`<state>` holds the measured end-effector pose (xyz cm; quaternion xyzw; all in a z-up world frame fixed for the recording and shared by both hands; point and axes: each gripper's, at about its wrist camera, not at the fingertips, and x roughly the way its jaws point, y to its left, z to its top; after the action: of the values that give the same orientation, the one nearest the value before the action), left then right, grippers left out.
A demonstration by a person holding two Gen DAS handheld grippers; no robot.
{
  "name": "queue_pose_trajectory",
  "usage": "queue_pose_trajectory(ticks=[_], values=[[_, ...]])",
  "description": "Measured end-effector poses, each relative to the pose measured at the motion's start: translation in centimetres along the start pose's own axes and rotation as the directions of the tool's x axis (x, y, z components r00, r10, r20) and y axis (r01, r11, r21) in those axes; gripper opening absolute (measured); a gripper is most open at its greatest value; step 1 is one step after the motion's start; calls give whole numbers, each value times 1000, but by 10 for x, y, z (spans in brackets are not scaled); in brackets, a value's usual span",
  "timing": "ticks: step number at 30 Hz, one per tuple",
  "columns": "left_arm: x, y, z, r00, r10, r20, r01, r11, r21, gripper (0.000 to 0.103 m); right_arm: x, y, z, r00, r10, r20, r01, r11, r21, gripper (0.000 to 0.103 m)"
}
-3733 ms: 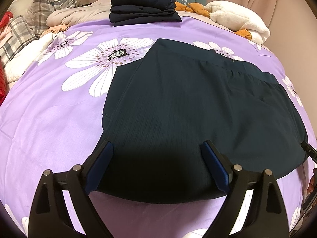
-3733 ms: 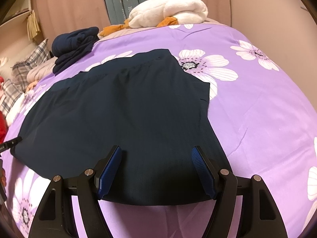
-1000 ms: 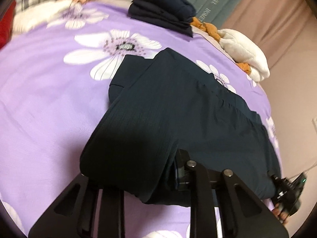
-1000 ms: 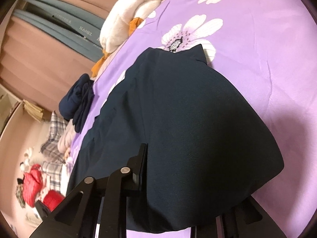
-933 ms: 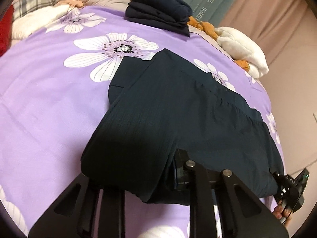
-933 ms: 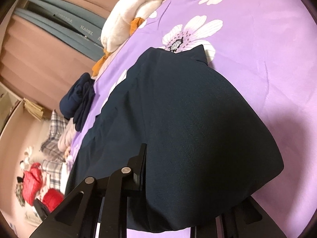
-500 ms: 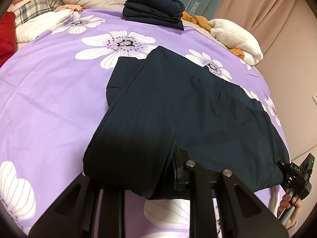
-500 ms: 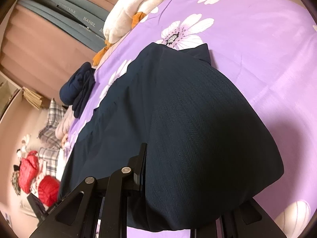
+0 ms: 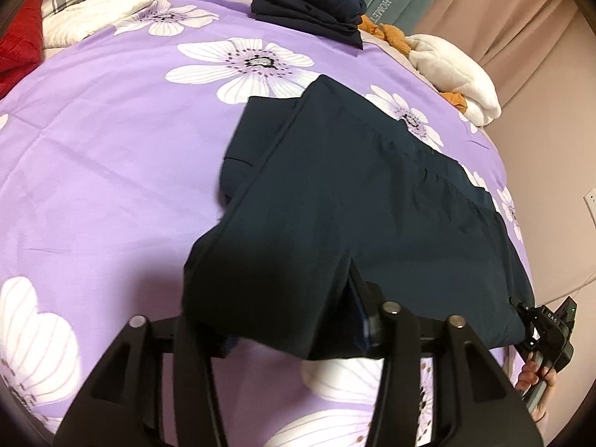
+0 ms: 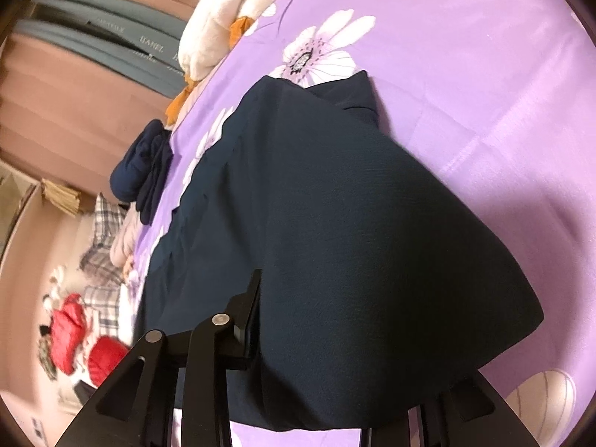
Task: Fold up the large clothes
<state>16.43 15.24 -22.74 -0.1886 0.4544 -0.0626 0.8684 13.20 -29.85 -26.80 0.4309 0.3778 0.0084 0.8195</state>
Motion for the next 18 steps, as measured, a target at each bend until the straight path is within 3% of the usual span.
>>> queue_pose_trajectory(ticks=[7, 11, 16, 18], values=[[-19, 11, 0, 997, 70, 36, -71, 997, 30, 68, -22, -17, 3, 998, -61, 32, 60, 998, 26, 50], [-30, 24, 8, 974, 208, 86, -214, 975, 67, 66, -33, -14, 3, 988, -140, 64, 144, 988, -59, 54], [-47, 47, 18, 974, 202, 100, -206, 978, 38, 66, -38, 16, 0, 943, -303, 140, 331, 903, -273, 58], [-50, 46, 18, 975, 198, 103, -205, 977, 59, 66, -42, 22, 2, 909, -366, 197, 412, 859, -305, 61]])
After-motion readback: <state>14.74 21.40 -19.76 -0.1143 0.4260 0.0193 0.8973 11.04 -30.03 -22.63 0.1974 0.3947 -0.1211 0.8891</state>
